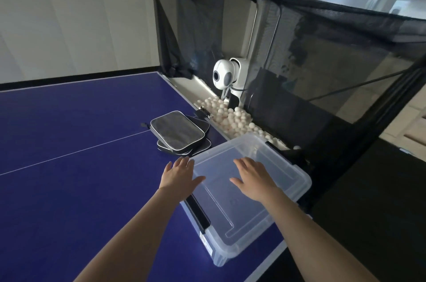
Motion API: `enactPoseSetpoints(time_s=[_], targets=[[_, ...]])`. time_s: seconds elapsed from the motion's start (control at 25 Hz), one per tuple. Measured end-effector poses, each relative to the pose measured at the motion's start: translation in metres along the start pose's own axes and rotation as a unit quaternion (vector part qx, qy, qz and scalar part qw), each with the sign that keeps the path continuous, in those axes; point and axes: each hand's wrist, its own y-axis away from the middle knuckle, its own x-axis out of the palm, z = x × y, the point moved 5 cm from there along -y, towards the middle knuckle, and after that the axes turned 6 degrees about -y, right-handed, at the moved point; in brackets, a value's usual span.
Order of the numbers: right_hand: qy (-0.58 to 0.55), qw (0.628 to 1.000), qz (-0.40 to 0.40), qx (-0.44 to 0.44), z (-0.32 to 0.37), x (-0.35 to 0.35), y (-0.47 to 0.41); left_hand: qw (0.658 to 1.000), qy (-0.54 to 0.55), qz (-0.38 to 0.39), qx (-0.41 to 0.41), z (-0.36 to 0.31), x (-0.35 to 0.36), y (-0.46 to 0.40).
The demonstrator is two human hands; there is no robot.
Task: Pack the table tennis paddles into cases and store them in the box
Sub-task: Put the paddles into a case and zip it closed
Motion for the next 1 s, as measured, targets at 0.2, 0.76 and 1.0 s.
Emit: enactPoseSetpoints(time_s=[0.2,0.76,1.0], targets=[[-0.019,0.999,0.009,-0.031,-0.019,0.003,-0.060,0.999,-0.007,-0.009,-0.046,0.016,0.004,-0.039],[-0.065,0.979,0.027,-0.192,-0.059,0.025,-0.247,0.949,0.089,-0.019,-0.301,0.048,0.040,-0.137],[-0.127,0.976,0.056,-0.170,-0.049,0.057,-0.312,0.910,0.193,-0.009,-0.366,0.089,0.075,-0.174]])
